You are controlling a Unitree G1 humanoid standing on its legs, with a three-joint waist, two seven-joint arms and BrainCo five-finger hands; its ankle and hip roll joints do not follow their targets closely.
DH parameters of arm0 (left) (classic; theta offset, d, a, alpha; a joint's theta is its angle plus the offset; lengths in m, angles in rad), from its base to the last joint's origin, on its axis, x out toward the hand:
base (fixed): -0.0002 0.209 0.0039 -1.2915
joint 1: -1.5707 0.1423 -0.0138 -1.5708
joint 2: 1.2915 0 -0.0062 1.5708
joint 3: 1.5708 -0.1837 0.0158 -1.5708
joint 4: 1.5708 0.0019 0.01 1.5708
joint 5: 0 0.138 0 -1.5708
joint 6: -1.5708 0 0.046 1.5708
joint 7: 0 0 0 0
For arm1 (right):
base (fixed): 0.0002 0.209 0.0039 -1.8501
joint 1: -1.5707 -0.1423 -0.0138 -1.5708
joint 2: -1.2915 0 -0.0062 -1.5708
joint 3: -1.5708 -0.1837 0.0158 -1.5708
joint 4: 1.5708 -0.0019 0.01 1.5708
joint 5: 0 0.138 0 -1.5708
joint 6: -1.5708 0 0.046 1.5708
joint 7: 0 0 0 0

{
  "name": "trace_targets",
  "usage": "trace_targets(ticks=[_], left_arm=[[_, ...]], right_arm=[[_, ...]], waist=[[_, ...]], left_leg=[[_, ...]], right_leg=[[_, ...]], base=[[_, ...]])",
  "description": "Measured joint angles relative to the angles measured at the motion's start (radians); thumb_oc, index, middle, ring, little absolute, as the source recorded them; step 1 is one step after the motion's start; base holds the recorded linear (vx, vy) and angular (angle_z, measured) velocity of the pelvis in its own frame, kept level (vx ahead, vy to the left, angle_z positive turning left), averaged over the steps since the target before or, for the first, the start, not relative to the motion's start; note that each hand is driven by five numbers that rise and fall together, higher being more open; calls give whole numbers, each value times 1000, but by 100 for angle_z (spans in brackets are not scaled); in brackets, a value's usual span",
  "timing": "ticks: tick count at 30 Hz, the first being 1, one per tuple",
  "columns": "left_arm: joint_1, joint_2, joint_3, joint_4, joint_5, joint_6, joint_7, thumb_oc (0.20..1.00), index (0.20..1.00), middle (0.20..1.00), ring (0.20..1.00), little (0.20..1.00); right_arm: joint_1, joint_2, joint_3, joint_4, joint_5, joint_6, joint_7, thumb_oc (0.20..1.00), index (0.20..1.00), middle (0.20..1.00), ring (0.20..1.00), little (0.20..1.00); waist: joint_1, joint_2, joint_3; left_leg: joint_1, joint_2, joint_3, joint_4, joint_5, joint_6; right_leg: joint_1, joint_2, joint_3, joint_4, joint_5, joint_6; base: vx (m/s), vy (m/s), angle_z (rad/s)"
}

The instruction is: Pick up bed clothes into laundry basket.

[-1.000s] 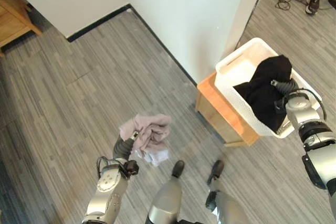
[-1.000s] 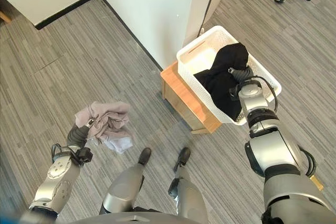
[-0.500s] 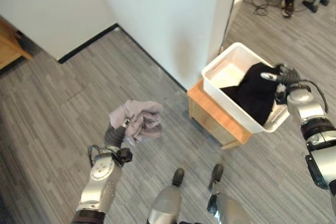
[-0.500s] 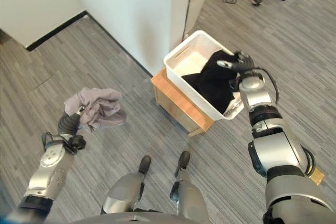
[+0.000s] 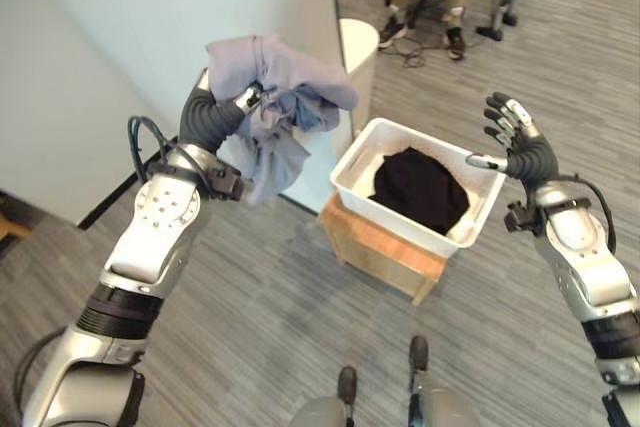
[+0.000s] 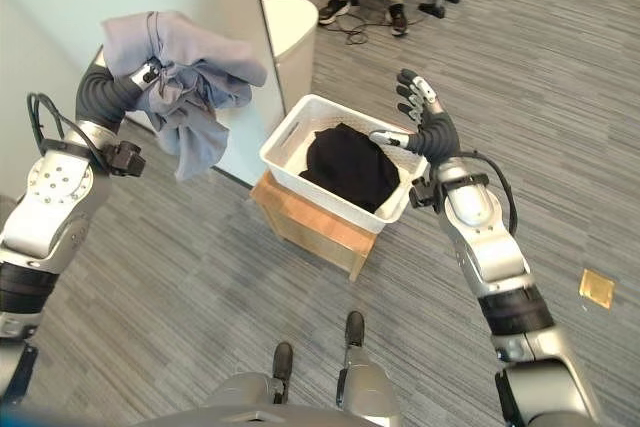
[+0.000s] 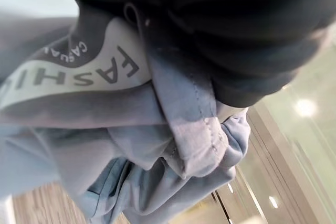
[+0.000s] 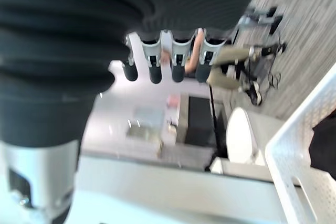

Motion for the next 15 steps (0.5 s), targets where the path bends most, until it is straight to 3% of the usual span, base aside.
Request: trace_targets(ticks=[2, 5, 11, 15], left_arm=[[-89, 6, -77, 81, -12, -3, -5, 200, 200, 200, 200, 200], [-186, -9, -147, 213, -21, 0, -6, 200, 200, 200, 200, 200], [-408, -19, -345, 471, -97, 15, -31, 200, 200, 200, 200, 200], [-476, -28, -366, 541, -98, 24, -36, 200, 200, 200, 200, 200]], right_arm=[[124, 54, -22, -87, 70, -12, 38, 1000, 1000, 1000, 1000, 1000], [196, 99, 34, -120, 172, -26, 108, 1000, 1000, 1000, 1000, 1000], [308, 108, 66, -164, 289, -33, 191, 1000, 1000, 1000, 1000, 1000], [316, 110, 112, -164, 294, -28, 211, 1000, 1000, 1000, 1000, 1000]], waist=[[-20, 13, -14], [-54, 22, -19], [-97, 23, -31], [-128, 25, -39]], left_leg=[[2, 5, 2, -6, 1, 1], [3, 6, 13, -8, 1, 0], [2, 6, 31, -20, 4, -1], [-1, 3, 39, -23, 4, -1]], right_leg=[[2, 4, 3, 0, -1, 0], [-3, 6, 9, 0, -3, 0], [-17, 8, 23, 0, -11, 3], [-28, 9, 36, 0, -9, 3]], base=[[11, 0, -6], [22, 6, -11], [9, 0, -5], [-7, 3, -9]])
